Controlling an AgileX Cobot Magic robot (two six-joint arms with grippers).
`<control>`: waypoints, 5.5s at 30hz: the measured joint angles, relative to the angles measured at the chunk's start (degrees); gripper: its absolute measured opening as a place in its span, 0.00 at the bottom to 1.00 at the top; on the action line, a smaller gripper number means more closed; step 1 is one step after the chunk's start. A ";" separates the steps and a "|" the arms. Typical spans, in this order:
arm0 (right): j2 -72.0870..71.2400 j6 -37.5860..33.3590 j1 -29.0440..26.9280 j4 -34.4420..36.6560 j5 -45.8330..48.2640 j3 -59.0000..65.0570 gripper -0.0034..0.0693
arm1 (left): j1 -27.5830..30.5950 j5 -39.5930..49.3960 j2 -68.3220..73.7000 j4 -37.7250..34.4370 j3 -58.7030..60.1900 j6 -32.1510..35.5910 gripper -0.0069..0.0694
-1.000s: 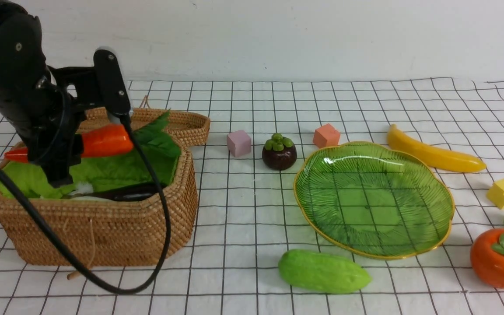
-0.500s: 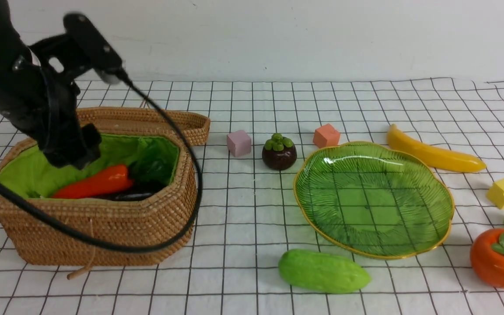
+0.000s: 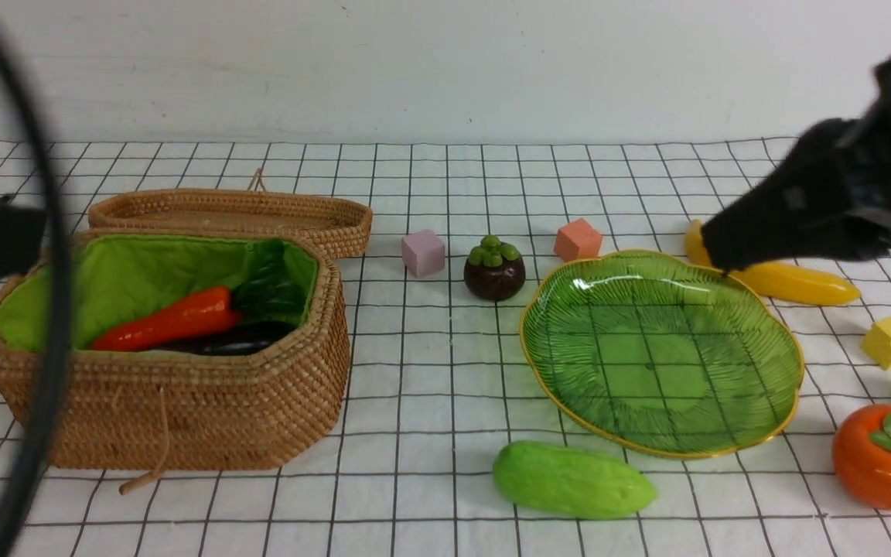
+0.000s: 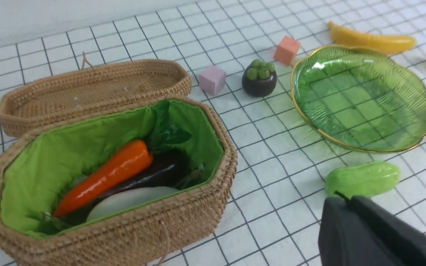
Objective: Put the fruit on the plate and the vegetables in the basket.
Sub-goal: Use the right arm to grab a mangosteen and put it into the right plate, then take a chayote with your right arm and place it on the basket on the left.
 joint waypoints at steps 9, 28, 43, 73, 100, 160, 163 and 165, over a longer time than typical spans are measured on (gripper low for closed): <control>21.24 0.00 4.53 -7.43 -3.52 -14.14 0.14 | 0.00 -12.41 -18.06 -5.20 22.59 1.33 0.07; 58.21 6.23 1.92 -17.33 -9.57 -44.71 0.96 | 0.00 -16.26 -21.15 -8.72 24.95 4.55 0.07; 64.88 7.07 1.26 -19.40 -18.45 -45.07 0.90 | 0.00 -13.92 -21.15 -8.77 24.95 4.55 0.07; 63.59 7.62 1.20 -20.18 -17.21 -45.43 0.83 | 0.00 -13.74 -21.15 -8.72 24.95 4.55 0.07; 30.66 21.80 -0.96 -26.84 -12.38 -5.37 0.83 | 0.00 -9.05 -21.15 -12.44 24.95 6.87 0.07; 41.74 -46.40 10.61 -13.55 -12.99 2.29 0.69 | 0.00 -7.86 -21.15 -28.54 24.95 31.30 0.09; 40.85 -41.57 12.06 -13.81 -11.73 0.47 0.69 | 0.00 -7.50 -21.15 -23.33 23.75 26.02 0.09; 39.28 -39.10 13.76 -13.97 -10.30 -2.08 0.69 | 0.00 -7.44 -21.15 -18.68 22.16 21.51 0.09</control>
